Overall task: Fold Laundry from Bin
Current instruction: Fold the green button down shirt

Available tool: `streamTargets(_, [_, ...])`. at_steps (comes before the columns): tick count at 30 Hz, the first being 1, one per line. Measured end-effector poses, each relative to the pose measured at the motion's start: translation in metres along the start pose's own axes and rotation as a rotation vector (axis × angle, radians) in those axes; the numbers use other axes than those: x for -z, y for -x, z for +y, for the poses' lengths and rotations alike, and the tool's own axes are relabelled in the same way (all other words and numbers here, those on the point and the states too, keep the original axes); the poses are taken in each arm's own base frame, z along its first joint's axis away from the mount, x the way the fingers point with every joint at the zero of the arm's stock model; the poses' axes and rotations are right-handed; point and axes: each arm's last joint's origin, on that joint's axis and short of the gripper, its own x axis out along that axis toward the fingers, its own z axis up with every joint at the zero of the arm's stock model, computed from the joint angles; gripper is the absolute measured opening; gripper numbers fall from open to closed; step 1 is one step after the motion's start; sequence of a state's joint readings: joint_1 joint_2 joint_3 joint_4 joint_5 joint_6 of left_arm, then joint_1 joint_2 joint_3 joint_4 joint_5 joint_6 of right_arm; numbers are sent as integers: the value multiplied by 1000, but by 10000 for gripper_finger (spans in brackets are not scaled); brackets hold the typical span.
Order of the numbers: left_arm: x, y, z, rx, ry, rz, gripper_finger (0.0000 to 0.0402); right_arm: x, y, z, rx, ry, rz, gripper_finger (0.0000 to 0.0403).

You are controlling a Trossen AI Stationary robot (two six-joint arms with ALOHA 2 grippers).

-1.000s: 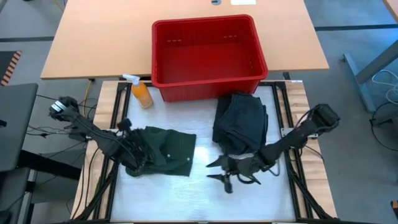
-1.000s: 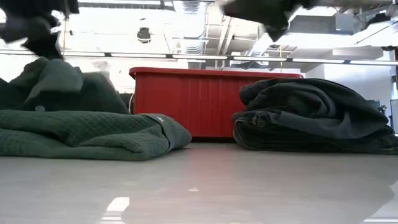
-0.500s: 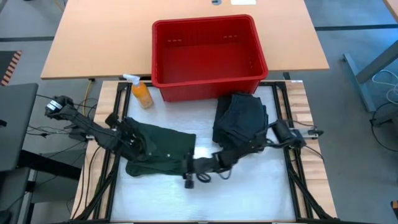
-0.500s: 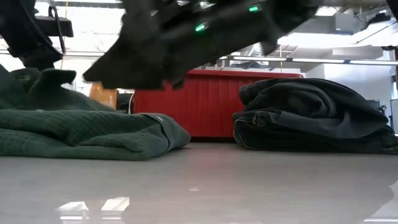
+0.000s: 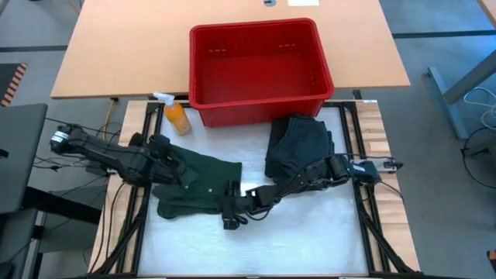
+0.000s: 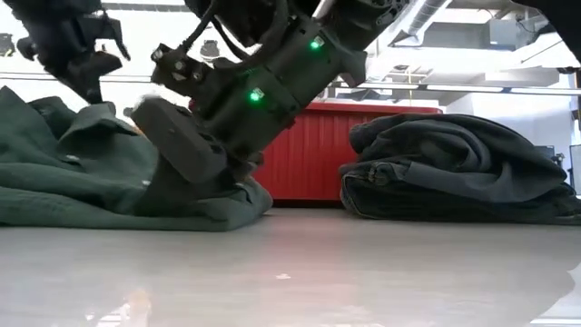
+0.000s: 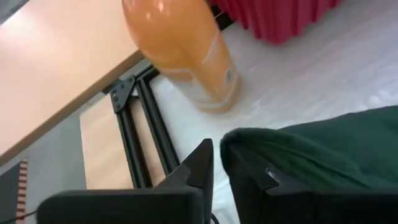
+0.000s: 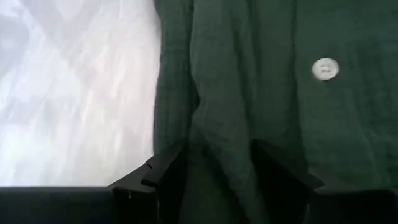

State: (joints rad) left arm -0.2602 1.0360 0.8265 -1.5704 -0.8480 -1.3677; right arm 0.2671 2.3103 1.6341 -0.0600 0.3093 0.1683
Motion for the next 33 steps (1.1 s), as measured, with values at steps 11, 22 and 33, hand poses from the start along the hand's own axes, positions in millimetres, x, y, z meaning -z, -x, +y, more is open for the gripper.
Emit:
streamTargets(11, [-25, 13, 22, 71, -50, 30, 64, 21, 17, 23, -230, 16, 272, 207])
streamTargets(22, [-26, 11, 16, 169, -45, 90, 64, 24, 59, 67, -286, 105, 315, 207])
streamTargets(33, [-7, 74, -87, 1164, -293, -463, 64, 21, 58, 56, -214, 71, 318, 207])
